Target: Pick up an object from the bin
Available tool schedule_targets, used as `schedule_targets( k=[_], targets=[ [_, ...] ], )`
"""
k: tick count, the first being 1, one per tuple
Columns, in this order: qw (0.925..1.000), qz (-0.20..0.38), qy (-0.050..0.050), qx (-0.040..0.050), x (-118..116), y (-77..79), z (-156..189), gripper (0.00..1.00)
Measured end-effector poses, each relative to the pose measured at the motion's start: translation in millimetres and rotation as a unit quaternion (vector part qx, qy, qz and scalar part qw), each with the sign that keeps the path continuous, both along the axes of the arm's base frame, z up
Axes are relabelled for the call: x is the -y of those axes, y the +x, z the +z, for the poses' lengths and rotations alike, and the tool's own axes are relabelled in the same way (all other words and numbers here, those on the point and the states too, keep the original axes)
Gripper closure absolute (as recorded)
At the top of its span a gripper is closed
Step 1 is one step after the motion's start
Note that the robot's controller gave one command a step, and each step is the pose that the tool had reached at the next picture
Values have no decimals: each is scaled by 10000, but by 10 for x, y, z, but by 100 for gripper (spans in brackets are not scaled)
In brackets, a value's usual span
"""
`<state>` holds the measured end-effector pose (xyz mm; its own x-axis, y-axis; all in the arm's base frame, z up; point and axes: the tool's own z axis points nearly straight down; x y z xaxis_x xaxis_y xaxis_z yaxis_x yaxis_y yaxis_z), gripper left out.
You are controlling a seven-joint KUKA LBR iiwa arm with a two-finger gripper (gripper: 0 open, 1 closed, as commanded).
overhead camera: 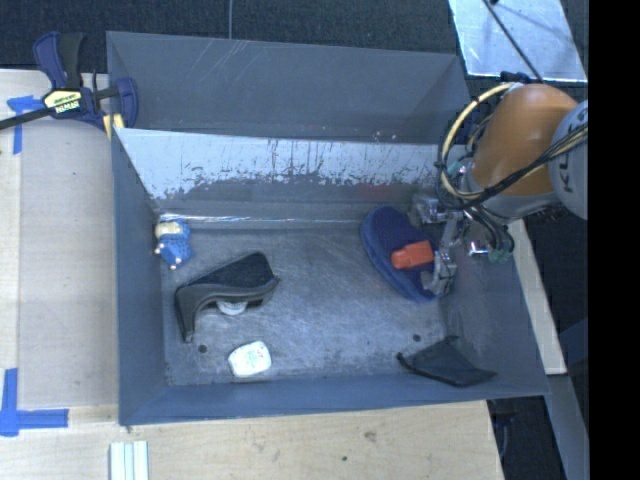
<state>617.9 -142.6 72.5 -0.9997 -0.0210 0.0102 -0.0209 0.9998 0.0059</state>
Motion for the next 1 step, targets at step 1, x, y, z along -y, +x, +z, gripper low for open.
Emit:
schedule_targets(
  k=[1],
  targets=[
    [10000,4,-3,3,-6,-3,15,0]
  ],
)
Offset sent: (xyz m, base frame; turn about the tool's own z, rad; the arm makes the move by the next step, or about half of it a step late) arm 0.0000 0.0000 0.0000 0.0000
